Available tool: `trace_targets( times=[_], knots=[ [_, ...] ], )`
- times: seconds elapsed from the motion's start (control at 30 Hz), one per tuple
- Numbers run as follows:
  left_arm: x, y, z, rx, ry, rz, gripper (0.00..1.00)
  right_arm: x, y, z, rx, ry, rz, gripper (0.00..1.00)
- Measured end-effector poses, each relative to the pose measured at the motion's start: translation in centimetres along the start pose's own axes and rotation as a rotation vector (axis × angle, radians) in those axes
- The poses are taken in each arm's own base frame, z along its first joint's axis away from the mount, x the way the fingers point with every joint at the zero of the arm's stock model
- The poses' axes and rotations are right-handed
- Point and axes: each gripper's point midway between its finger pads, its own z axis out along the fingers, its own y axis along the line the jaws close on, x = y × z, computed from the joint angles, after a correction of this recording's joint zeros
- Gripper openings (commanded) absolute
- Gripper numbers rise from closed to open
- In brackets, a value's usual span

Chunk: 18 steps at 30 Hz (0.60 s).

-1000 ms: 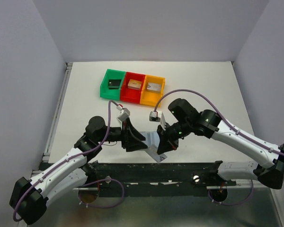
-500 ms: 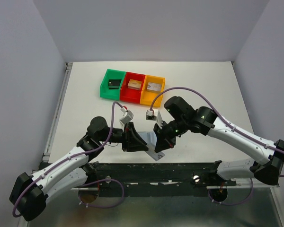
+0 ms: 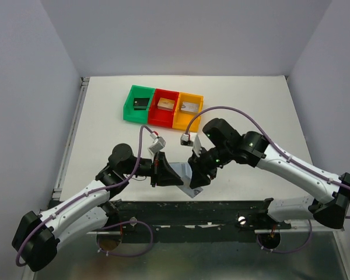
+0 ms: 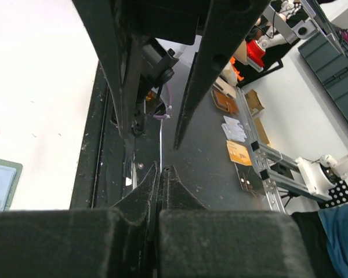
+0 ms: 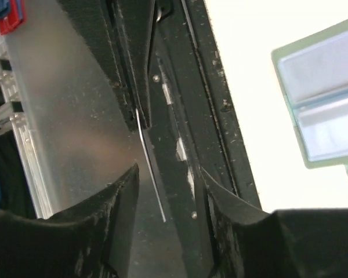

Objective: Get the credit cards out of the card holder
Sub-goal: Place the credit card at the center of the board.

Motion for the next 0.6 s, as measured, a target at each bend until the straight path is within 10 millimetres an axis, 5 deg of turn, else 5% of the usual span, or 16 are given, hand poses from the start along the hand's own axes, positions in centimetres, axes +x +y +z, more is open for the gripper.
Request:
trace_targets(
  times=[0.2, 0.4, 0.6],
  knots=[
    [-2.0, 2.2, -2.0, -0.143, -0.097, -0.008, 0.00, -1.5, -1.8, -2.8, 0.196, -0.133, 0.024, 0.62],
    [-5.7, 9.5, -9.3, -0.564, -0.362, -0.115, 0.00, -2.3, -4.5, -7.8, 0.463, -0.398, 0.037, 0.59],
    [-4.4, 15.9, -13.6, -0.812, -0.455, -0.321, 0.02, -0.3, -7.4, -7.1, 0.561, -0.469, 0.088, 0.59]
  ],
)
